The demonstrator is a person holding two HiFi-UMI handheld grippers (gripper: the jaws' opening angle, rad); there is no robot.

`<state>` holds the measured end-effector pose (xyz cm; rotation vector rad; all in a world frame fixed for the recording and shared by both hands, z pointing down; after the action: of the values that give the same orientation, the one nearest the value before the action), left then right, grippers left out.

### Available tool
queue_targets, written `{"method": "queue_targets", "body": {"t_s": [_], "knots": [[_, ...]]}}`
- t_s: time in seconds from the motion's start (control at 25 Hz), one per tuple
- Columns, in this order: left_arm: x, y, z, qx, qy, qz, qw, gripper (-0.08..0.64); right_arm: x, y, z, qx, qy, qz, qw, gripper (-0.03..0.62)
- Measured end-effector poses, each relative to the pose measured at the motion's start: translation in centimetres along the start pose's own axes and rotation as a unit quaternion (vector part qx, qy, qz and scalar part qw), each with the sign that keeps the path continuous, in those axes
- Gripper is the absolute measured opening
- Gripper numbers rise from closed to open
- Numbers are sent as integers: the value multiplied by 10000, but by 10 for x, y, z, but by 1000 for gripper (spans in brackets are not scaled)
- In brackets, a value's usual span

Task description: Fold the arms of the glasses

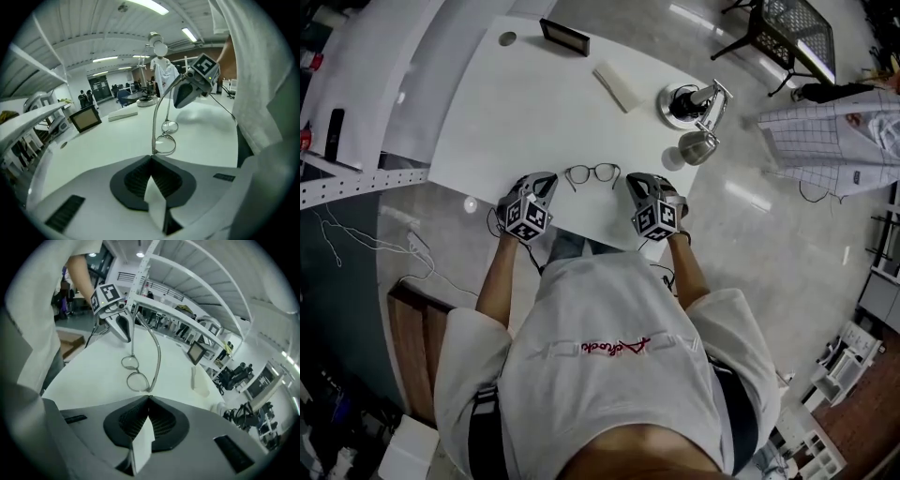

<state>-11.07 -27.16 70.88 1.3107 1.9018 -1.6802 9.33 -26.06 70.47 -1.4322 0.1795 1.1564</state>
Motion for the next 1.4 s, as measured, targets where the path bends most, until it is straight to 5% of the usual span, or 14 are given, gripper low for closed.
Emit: {"method": "queue_targets", "body": {"t_s": [0.2, 0.32, 0.76, 1.0, 1.4], "knots": [[-10, 2, 5, -283, -118, 33, 9995, 32, -18, 3, -7, 157, 168, 175, 9996, 0], [-11, 4, 7, -265, -270, -9, 9993, 122, -20, 8, -11, 78, 264, 165, 9995, 145], [-10, 22, 9, -740, -405, -139, 9963, 141, -20, 24, -2, 829, 531, 105, 9951, 121], [-11, 30, 9, -873, -469, -228, 9948, 69, -21, 28, -1, 1133, 516, 97, 9922, 66], [-18, 40, 1, -1316, -782, -167, 9881, 55, -20, 29, 0, 1065, 653, 45, 9922, 52]]}}
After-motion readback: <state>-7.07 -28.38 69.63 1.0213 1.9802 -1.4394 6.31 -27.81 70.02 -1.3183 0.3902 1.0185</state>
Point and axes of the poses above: the fingertips, and each gripper's own axes: x backward along the fingers, z to its left, y out of its top, the point moved 3 cm from there along x, backward along the fingers, and after that the axes turned 9 degrees about -x, right-handed, at the moved point
